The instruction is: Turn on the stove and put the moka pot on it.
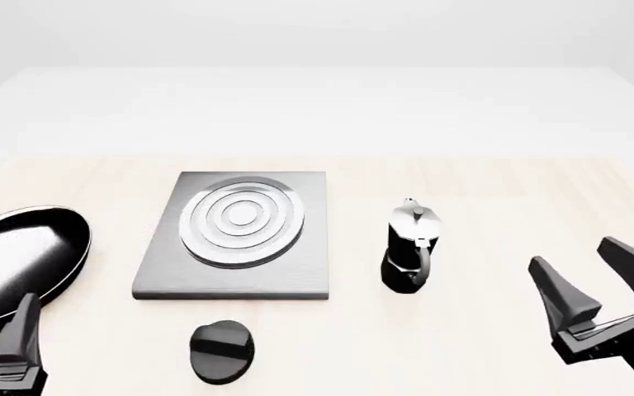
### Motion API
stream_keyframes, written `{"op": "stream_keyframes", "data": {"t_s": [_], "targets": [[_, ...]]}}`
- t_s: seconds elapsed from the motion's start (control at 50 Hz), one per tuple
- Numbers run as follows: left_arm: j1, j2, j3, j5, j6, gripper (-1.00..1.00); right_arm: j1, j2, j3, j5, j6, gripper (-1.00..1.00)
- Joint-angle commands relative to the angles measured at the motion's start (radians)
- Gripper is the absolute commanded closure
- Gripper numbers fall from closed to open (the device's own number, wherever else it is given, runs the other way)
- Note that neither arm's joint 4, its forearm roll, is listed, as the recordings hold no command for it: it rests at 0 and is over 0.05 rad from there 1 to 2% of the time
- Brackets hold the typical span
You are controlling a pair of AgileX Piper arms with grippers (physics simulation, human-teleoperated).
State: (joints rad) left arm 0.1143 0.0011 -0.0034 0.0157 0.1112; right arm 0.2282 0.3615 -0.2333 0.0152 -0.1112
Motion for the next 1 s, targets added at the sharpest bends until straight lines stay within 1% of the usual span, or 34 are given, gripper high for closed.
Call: {"op": "stream_keyframes", "data": {"t_s": [0.02,0.14,0.18,0.2,0.32,0.36,0.44,0.58,0.68,0.92,1.0], "targets": [[0.01,-0.001,0.003,0.016,-0.005,-1.0,0.025,0.198,-0.085,-0.016,0.01,-1.0],[0.017,-0.001,0.003,0.026,-0.015,-1.0,0.065,0.268,-0.093,-0.067,0.042,-1.0],[0.017,-0.001,0.003,0.028,-0.018,-1.0,0.07,0.283,-0.092,-0.083,0.043,-1.0],[0.017,-0.001,0.003,0.028,-0.019,-1.0,0.077,0.301,-0.093,-0.093,0.055,-1.0],[0.019,-0.001,0.003,0.031,-0.027,-1.0,0.095,0.337,-0.091,-0.124,0.076,-1.0],[0.021,-0.001,0.003,0.03,-0.029,-1.0,0.107,0.354,-0.085,-0.144,0.097,-1.0],[0.019,-0.001,0.003,0.031,-0.029,-1.0,0.127,0.387,-0.071,-0.182,0.12,-1.0],[0.016,-0.001,0.003,0.032,-0.025,-1.0,0.144,0.461,-0.067,-0.247,0.134,-1.0],[0.017,-0.001,0.003,0.031,-0.025,-1.0,0.148,0.511,-0.068,-0.29,0.125,-1.0],[0.028,-0.001,0.003,0.023,-0.011,-1.0,0.161,0.735,-0.041,-0.481,0.149,-1.0],[0.025,-0.001,0.003,0.023,-0.012,-1.0,0.164,0.793,-0.047,-0.522,0.163,-1.0]]}}
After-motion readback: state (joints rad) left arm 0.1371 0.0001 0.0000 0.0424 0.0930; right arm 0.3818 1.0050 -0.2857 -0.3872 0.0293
